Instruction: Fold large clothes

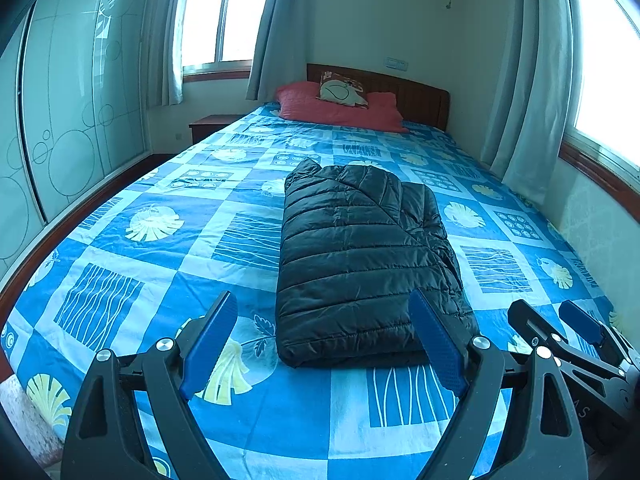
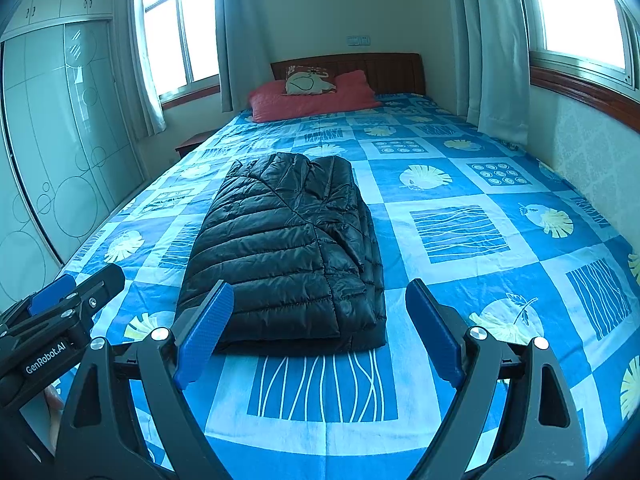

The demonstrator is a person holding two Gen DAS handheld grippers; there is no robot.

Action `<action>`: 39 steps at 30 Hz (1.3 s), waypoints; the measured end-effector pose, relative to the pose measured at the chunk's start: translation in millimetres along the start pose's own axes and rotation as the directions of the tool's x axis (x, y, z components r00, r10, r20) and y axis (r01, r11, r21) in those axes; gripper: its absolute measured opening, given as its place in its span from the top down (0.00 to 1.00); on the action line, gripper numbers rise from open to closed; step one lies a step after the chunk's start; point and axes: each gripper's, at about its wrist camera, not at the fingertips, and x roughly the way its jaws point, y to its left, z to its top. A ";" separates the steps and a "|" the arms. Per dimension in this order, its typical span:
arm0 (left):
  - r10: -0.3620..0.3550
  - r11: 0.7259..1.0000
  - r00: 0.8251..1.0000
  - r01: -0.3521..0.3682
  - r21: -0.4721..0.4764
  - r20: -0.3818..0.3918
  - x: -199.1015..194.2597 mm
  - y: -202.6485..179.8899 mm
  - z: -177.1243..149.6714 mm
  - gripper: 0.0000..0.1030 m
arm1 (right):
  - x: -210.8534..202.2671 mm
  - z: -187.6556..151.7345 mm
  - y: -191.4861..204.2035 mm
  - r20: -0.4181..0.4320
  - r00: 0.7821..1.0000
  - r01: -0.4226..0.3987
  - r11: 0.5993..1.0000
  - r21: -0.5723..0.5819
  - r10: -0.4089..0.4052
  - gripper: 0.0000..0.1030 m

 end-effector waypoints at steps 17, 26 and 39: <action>0.006 1.000 1.000 -0.006 0.007 0.013 -1.2 -3.0 2.1 0.16 | -0.1 -0.6 1.2 0.000 1.000 0.001 1.000 -0.001 -0.001 0.15; 0.007 1.000 1.000 -0.007 0.007 0.008 0.5 -2.8 2.0 0.16 | 0.7 -1.5 1.3 -0.004 1.000 0.003 1.000 -0.001 -0.003 0.15; 0.007 1.000 1.000 -0.007 0.002 0.028 2.0 -2.4 2.1 0.14 | 2.8 -2.9 -3.9 -0.012 1.000 0.001 1.000 -0.004 -0.001 0.15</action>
